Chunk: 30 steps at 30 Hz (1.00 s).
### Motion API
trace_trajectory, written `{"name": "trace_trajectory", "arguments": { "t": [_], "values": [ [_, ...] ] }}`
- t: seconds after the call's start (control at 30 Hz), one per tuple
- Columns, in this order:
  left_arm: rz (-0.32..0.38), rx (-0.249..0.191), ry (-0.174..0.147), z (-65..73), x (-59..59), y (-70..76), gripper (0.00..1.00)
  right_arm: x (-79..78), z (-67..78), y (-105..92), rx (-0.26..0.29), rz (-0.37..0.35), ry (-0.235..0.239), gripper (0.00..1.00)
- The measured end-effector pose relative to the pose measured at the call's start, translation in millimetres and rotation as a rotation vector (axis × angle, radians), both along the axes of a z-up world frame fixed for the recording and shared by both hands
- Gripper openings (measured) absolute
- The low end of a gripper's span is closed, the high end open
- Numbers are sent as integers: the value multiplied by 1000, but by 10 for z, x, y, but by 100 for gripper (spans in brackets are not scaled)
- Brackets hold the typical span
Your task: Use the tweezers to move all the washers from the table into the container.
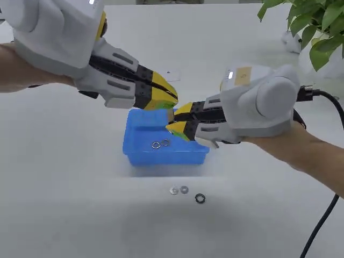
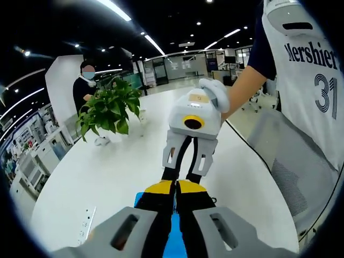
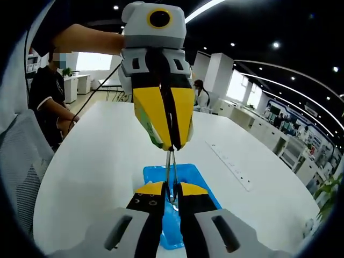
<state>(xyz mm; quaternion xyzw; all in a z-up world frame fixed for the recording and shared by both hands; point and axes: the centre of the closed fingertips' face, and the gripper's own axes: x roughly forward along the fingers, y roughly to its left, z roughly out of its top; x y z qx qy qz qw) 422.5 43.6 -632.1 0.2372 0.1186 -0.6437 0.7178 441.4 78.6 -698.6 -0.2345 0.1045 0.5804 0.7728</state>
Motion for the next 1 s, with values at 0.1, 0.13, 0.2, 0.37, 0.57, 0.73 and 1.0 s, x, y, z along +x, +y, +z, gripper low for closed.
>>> {"name": "trace_trajectory", "arguments": {
  "t": [0.1, 0.13, 0.2, 0.37, 0.57, 0.73, 1.0],
  "values": [
    [5, 1, 8, -85, 89, -16, 5, 74, -85, -25, -10, -13, 10, 10],
    [6, 1, 10, -107, 108, -22, 5, 91, -106, -29, -12, -15, 13, 10],
    [8, 3, 14, -168, 158, -38, 5, 135, -166, -38, -16, -20, 19, 10],
    [18, 31, 48, -387, 275, -45, 5, 227, -391, -54, -43, -25, 50, 10],
    [45, 25, 99, -562, 399, -77, 5, 305, -566, -113, -84, -55, 77, 10],
    [37, 49, 117, -685, 408, -91, 5, 302, -686, -119, -103, -51, 104, 10],
    [44, 52, 122, -695, 412, -111, 5, 321, -713, -134, -102, -71, 140, 11]
  ]
}}
